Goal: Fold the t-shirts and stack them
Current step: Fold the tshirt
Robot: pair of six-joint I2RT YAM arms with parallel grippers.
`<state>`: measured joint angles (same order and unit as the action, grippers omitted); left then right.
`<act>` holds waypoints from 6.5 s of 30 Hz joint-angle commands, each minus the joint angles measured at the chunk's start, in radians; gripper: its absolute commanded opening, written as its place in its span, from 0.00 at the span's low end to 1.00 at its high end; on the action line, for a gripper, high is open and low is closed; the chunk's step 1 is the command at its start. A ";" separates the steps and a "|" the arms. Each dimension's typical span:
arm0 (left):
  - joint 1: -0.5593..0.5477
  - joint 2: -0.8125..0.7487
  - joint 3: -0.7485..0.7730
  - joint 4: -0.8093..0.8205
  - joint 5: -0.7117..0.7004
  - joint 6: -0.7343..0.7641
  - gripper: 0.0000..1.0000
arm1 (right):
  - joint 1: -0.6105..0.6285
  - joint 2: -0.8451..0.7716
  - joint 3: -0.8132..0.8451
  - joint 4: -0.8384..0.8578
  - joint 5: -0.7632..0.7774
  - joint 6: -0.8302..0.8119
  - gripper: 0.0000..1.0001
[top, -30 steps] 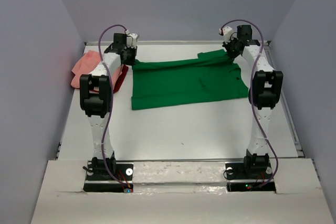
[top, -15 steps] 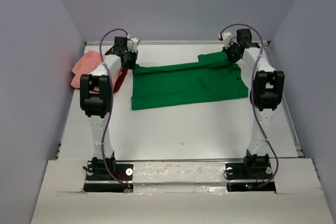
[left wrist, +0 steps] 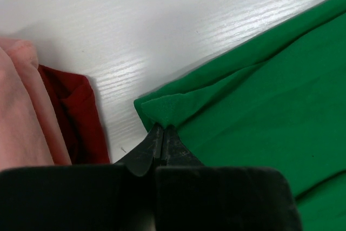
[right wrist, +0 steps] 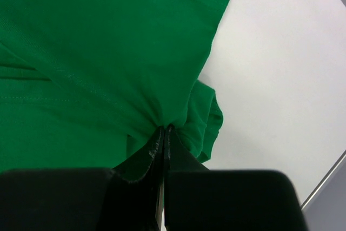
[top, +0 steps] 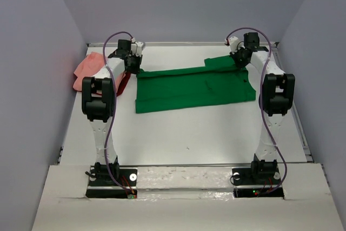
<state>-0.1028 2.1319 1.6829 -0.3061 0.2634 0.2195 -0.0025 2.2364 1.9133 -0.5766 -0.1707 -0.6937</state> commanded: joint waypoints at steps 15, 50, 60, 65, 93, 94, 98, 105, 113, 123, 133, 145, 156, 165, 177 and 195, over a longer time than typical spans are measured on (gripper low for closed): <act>-0.015 -0.073 -0.043 -0.004 -0.001 0.047 0.00 | -0.002 -0.064 -0.074 0.015 0.031 -0.033 0.00; -0.176 -0.024 -0.077 -0.062 -0.395 0.152 0.00 | 0.007 -0.032 -0.105 -0.109 -0.029 -0.012 0.00; -0.195 -0.067 -0.167 -0.021 -0.509 0.169 0.23 | 0.007 -0.024 -0.102 -0.184 -0.056 0.000 0.02; -0.198 -0.092 -0.187 -0.013 -0.530 0.173 0.55 | 0.007 -0.020 -0.066 -0.236 -0.038 0.003 0.25; 0.000 -0.437 -0.169 -0.048 -0.464 0.020 0.65 | 0.035 0.230 0.546 -0.171 -0.125 0.313 0.54; 0.002 -0.446 -0.192 -0.042 -0.466 0.020 0.65 | 0.035 0.248 0.558 -0.164 -0.127 0.318 0.53; 0.006 -0.457 -0.219 -0.021 -0.489 0.024 0.65 | 0.044 0.292 0.549 -0.120 -0.136 0.318 0.53; 0.006 -0.457 -0.239 -0.008 -0.504 0.030 0.66 | 0.062 0.331 0.536 -0.100 -0.153 0.304 0.53; 0.006 -0.448 -0.250 -0.007 -0.504 0.035 0.66 | 0.101 0.373 0.552 -0.098 -0.126 0.277 0.54; 0.006 -0.452 -0.255 -0.008 -0.513 0.047 0.66 | 0.121 0.390 0.517 -0.117 -0.095 0.258 0.53; 0.006 -0.466 -0.267 -0.011 -0.517 0.054 0.66 | 0.121 0.400 0.477 -0.115 -0.076 0.250 0.26; 0.006 -0.455 -0.233 -0.044 -0.500 0.052 0.65 | 0.121 0.287 0.415 -0.118 -0.047 0.226 0.00; 0.005 -0.487 -0.226 -0.050 -0.471 0.050 0.65 | 0.121 0.029 0.181 -0.177 -0.088 0.192 0.00; -0.003 -0.494 -0.224 -0.054 -0.449 0.054 0.65 | 0.159 -0.060 0.064 -0.244 -0.110 0.180 0.00; -0.006 -0.495 -0.223 -0.062 -0.421 0.057 0.65 | 0.177 -0.092 0.014 -0.321 -0.098 0.171 0.00; -0.008 -0.512 -0.229 -0.064 -0.377 0.050 0.65 | 0.196 -0.208 -0.108 -0.368 -0.085 0.210 0.00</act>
<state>-0.1051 1.6875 1.4292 -0.3679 -0.1356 0.2680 0.1772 2.0979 1.8065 -0.9115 -0.2504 -0.4995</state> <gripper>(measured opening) 0.654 0.036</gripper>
